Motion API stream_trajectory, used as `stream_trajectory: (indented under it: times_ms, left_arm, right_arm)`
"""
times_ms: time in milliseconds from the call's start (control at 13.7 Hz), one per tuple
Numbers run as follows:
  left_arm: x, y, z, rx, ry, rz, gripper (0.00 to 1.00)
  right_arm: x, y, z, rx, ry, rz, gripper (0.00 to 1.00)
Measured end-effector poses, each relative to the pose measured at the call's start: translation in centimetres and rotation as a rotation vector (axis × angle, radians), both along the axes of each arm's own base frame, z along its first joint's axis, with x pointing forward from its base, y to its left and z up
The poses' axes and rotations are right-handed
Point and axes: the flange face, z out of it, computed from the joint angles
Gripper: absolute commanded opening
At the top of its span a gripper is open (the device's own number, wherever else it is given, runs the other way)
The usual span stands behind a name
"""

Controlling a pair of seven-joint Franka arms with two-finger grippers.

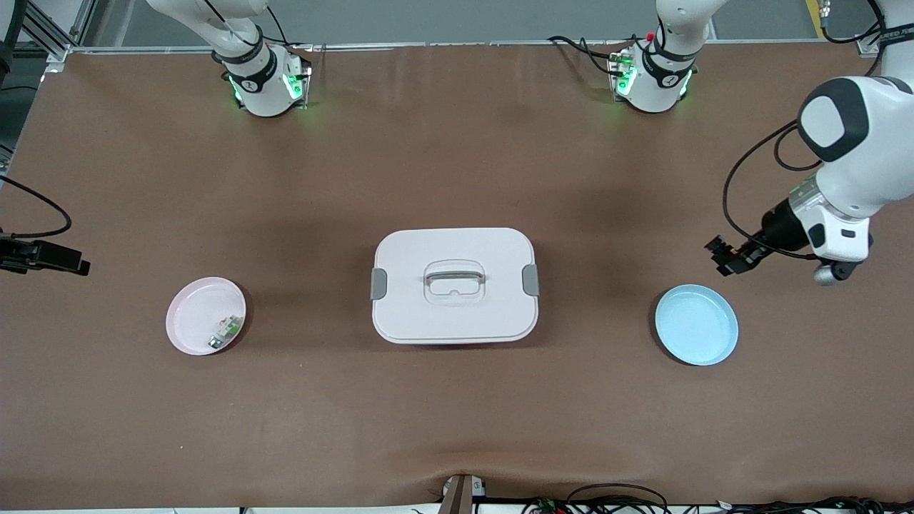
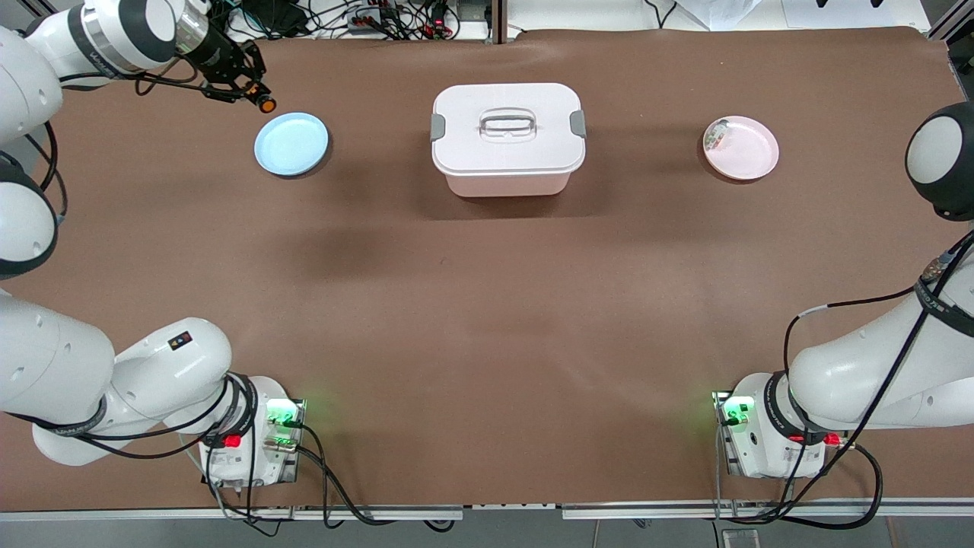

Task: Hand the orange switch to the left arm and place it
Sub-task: 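Carry the switch with the left gripper over the light-blue plate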

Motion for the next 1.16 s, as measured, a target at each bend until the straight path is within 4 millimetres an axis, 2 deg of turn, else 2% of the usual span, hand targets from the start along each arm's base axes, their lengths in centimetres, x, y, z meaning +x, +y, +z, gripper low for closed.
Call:
stream_trajectory:
  times_ms: [218,364,655,946,1165]
  left_arm:
    - [1.1,1.5,-2.0,0.068,0.036,0.007,0.08]
    - [2.3,2.0,-3.5,0.079,0.067,0.089,0.06]
    - [4.6,2.8,-5.4,0.034,0.108,0.280,0.06]
    - [5.8,3.8,-7.2,0.094,0.119,0.397,0.06]
    - [6.6,3.8,-8.6,0.117,0.127,0.456,0.06]
  right_arm:
    - [-1.1,-0.5,2.2,-0.004,-0.023,-0.043,1.00]
    - [-1.6,-1.1,3.0,-0.004,-0.039,-0.056,1.00]
    - [-1.3,-3.5,1.7,0.000,-0.065,-0.094,1.00]
    - [-1.5,-3.2,0.8,-0.002,-0.129,-0.089,1.00]
    - [-3.0,-1.5,0.7,-0.005,-0.147,-0.061,1.00]
